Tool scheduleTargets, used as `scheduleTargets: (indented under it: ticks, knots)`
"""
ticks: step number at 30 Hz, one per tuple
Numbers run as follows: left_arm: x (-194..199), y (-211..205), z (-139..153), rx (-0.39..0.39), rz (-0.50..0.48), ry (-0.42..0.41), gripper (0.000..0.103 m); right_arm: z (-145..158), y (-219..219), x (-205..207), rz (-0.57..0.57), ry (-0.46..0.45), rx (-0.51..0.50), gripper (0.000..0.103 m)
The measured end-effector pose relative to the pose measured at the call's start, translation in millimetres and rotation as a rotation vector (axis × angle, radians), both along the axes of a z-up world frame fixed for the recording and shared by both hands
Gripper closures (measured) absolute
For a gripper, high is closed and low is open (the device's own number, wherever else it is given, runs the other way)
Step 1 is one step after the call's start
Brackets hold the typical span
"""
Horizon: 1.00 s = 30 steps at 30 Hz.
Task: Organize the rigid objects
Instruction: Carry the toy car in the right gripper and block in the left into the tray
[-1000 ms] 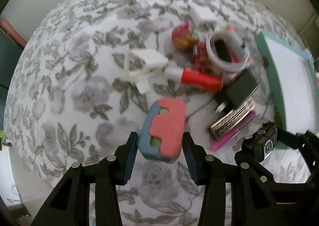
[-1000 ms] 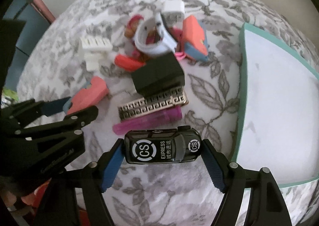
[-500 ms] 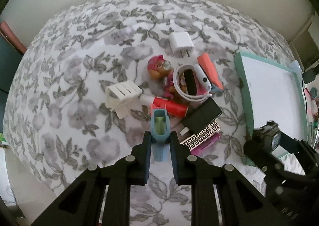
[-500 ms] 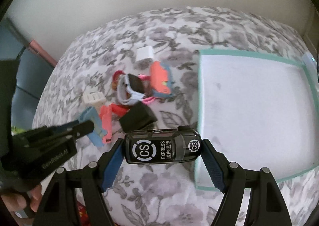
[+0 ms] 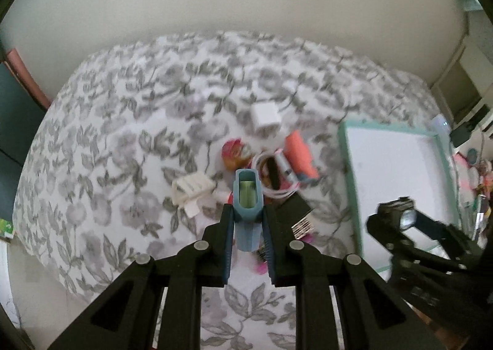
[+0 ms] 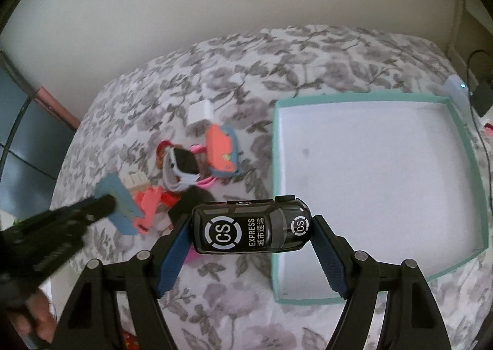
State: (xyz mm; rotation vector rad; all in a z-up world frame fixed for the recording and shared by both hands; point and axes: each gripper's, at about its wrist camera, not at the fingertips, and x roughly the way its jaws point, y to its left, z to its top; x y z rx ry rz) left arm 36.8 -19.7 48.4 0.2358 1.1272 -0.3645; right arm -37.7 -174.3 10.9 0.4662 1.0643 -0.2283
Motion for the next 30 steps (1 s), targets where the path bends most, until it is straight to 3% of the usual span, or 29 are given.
scheduleTargets:
  ticks: [8,14,22,30]
  knots:
    - [-10,-20,52,-0.053,-0.052,-0.098,0.084,7,-18,-5,-0.058,-0.023,-0.006,0.024]
    - [-16,-53,75,-0.101,-0.097,-0.136,0.084,21,-37,-16,-0.131,-0.054,-0.040,0.024]
    - [-20,-116,66,-0.133,-0.172,-0.107,0.084,25,-75,-32,-0.269,-0.041,-0.092,0.024]
    - [-18,-171,36,-0.111,-0.224,-0.066,0.084,14,-105,-41,-0.348,-0.009,-0.102,0.024]
